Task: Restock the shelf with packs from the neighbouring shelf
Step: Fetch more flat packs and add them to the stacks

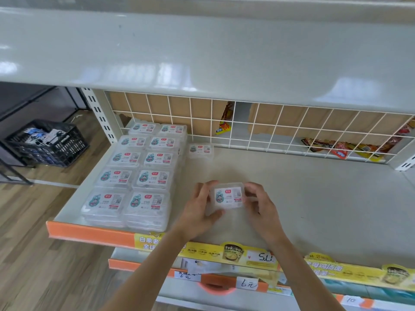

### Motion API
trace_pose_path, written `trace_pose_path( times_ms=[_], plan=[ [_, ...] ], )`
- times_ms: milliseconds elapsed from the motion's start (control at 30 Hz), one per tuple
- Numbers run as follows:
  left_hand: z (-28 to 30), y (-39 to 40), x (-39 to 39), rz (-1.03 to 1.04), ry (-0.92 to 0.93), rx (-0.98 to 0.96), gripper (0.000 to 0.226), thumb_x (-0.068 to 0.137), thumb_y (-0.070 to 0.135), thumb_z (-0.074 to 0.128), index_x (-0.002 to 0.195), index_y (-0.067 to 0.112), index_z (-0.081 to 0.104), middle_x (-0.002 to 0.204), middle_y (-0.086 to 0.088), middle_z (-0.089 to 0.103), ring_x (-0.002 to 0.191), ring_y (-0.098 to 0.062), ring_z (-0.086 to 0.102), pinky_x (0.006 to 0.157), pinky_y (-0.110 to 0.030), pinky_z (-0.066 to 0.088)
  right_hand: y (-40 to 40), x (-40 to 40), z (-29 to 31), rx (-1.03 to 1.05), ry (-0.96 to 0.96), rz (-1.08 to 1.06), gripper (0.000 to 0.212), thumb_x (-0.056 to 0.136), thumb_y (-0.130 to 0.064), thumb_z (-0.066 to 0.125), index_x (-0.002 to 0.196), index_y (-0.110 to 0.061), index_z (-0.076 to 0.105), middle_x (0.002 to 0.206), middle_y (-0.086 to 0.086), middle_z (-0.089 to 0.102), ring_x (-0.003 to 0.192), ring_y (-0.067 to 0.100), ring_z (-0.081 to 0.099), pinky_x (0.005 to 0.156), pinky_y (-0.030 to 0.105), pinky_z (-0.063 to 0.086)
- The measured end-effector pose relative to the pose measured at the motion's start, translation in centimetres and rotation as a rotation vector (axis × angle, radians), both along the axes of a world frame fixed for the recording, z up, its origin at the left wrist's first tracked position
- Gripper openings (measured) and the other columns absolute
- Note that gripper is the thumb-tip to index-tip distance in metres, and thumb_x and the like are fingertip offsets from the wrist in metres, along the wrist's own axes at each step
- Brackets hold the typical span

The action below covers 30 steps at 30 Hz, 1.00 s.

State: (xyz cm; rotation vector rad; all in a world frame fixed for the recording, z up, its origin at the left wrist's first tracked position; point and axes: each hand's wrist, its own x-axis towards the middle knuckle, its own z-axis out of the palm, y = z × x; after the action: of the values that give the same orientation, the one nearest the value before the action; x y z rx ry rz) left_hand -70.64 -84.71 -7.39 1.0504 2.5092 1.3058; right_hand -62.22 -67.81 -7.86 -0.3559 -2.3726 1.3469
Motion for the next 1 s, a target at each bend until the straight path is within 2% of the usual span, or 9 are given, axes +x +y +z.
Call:
trace_pose_path(
  times_ms=[133,233,367,467,533,600,700,833,1000],
  plan=[
    [-0.6,0.1,-0.3,0.018,0.092,-0.068,0.065,0.076,0.018,0.072,0.132,0.007,0.040,0.121,-0.008,0.033,0.110,-0.020,0.039,0.096,-0.028,0.040,0.2,-0.2,-0.6,0.150,0.075,-0.034,0.022,0.086,-0.002,0.059,0.104,-0.015,0.060,0.110,-0.001,0.048,0.087,0.013,0.059,0.065,0.003,0.043],
    [-0.3,0.4,-0.3,0.093,0.092,-0.125,0.064,0.076,0.023,0.073,0.130,0.005,0.043,0.118,-0.010,0.038,0.111,-0.022,0.036,0.093,-0.022,0.036,0.1,-0.1,-0.4,0.336,0.134,-0.077,0.023,0.078,-0.001,0.064,0.098,-0.013,0.061,0.104,0.000,0.043,0.083,0.008,0.053,0.067,0.001,0.040],
    [0.4,1.1,-0.2,0.055,0.084,-0.215,0.068,0.076,0.031,0.059,0.133,-0.001,0.039,0.121,-0.017,0.041,0.113,-0.031,0.039,0.099,-0.030,0.034,-0.5,-0.1,0.1,0.612,0.068,0.110,0.048,0.072,-0.007,0.060,0.117,-0.023,0.055,0.124,-0.001,0.042,0.109,0.017,0.039,0.092,0.024,0.040],
    [2.0,0.9,-0.7,-0.012,0.198,-0.502,0.062,0.088,0.021,0.052,0.142,0.007,0.025,0.142,-0.012,0.027,0.126,-0.028,0.026,0.107,-0.031,0.025,-0.5,-1.1,0.5,0.591,-0.050,0.196,0.045,0.079,-0.011,0.061,0.121,-0.024,0.056,0.132,0.001,0.044,0.120,0.016,0.030,0.100,0.036,0.039],
    [3.7,0.2,-1.0,0.007,0.320,-0.534,0.052,0.091,0.021,0.050,0.139,0.013,0.034,0.147,-0.007,0.022,0.131,-0.025,0.021,0.108,-0.031,0.023,-0.8,-2.3,1.1,0.633,-0.074,0.208,0.041,0.080,-0.013,0.064,0.119,-0.023,0.059,0.129,0.002,0.049,0.118,0.016,0.029,0.099,0.039,0.040],
    [5.6,-1.0,-1.2,0.025,0.406,-0.466,0.042,0.090,0.021,0.053,0.131,0.016,0.046,0.141,-0.003,0.031,0.129,-0.023,0.025,0.106,-0.030,0.025,-1.6,-4.0,1.5,0.692,-0.043,0.191,0.039,0.076,-0.015,0.066,0.114,-0.022,0.062,0.120,0.005,0.055,0.111,0.020,0.033,0.091,0.043,0.046],
    [7.5,-4.0,-1.8,0.073,0.484,-0.338,0.034,0.078,0.008,0.067,0.111,0.011,0.062,0.114,-0.007,0.055,0.109,-0.031,0.046,0.091,-0.043,0.044,-3.6,-6.4,1.9,0.711,-0.102,0.166,0.036,0.082,-0.014,0.062,0.116,-0.024,0.060,0.119,0.006,0.048,0.109,0.026,0.039,0.091,0.038,0.044],
    [7.7,-8.1,-2.5,0.122,0.463,-0.343,0.029,0.069,0.006,0.074,0.098,0.008,0.067,0.098,-0.010,0.061,0.092,-0.035,0.056,0.076,-0.045,0.053,-5.1,-9.6,2.4,0.753,-0.159,0.137,0.035,0.089,-0.021,0.054,0.123,-0.029,0.052,0.125,0.004,0.040,0.115,0.024,0.034,0.094,0.034,0.038],
    [7.2,-9.6,-2.5,0.070,0.460,-0.355,0.033,0.080,0.031,0.047,0.099,0.012,0.066,0.101,-0.007,0.060,0.092,-0.029,0.057,0.077,-0.039,0.053,-5.1,-12.6,3.5,0.818,-0.304,0.079,0.036,0.093,-0.024,0.048,0.128,-0.030,0.044,0.130,0.004,0.036,0.120,0.024,0.032,0.094,0.034,0.037]
  ],
)
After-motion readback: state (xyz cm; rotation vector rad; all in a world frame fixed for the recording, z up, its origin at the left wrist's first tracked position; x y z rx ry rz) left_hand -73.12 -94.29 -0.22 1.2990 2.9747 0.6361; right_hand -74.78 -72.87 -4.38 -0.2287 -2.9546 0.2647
